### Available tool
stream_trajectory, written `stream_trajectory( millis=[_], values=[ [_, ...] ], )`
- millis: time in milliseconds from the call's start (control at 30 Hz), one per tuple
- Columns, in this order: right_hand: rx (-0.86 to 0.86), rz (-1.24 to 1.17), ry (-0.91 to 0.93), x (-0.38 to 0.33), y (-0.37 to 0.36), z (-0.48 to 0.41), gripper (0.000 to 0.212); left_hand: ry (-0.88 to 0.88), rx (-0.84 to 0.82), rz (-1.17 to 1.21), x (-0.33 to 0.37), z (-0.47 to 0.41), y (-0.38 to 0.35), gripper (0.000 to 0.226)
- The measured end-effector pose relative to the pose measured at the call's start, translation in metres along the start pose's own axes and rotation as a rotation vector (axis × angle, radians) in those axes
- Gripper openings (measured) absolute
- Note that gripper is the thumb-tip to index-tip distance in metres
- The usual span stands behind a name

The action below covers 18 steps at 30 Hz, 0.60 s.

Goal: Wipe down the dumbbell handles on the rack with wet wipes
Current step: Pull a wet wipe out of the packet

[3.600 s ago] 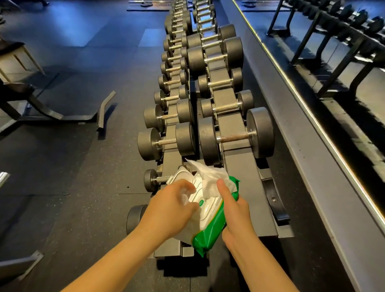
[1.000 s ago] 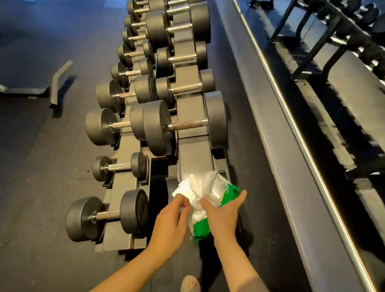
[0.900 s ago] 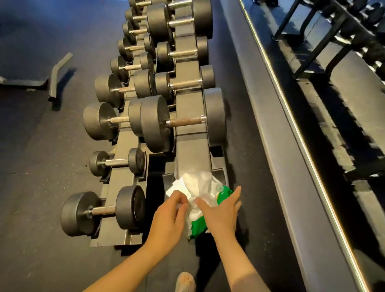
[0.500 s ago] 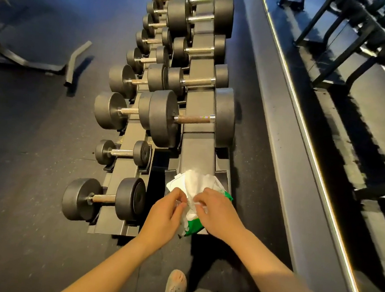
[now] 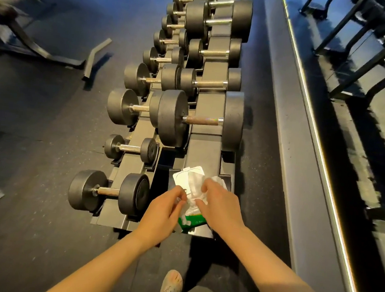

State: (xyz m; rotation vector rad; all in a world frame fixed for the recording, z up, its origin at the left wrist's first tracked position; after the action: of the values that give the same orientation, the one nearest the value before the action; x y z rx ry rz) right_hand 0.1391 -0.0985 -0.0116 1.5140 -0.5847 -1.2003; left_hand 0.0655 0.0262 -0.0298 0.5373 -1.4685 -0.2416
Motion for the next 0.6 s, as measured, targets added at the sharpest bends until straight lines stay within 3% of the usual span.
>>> stream_trajectory(
  millis=[100,167,267,500,600],
  values=[
    [-0.069,-0.052,0.099,-0.005,-0.002,-0.007,0.051,-0.008,-0.001,0.004,0.004,-0.001,-0.001,0.009],
    [-0.13,0.031,0.184,-0.01,-0.007,-0.013,0.043,0.0,0.009,0.007,0.006,-0.001,-0.001,0.01],
    [-0.084,0.114,0.248,-0.015,-0.004,-0.013,0.031,0.013,0.037,0.011,0.006,-0.001,0.002,0.013],
    [0.013,0.031,0.15,-0.013,0.003,-0.004,0.025,0.024,0.048,0.007,0.01,-0.004,0.002,0.012],
    [-0.061,0.005,0.078,-0.007,-0.004,0.0,0.022,-0.001,0.032,-0.023,0.017,-0.005,0.001,0.012]
  ],
)
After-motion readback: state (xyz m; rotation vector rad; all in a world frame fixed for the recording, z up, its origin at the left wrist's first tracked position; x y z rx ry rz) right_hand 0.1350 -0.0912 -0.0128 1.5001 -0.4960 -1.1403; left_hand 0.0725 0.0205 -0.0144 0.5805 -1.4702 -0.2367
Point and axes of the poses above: each hand's wrist, its own z-axis away from the middle knuckle, its own y-axis out of the back of the hand, x = y × z, the point moved 10 cm from there along -z, towards the middle knuckle, and after that the axes turned 8 degrees about x, right-handed, at the moved point
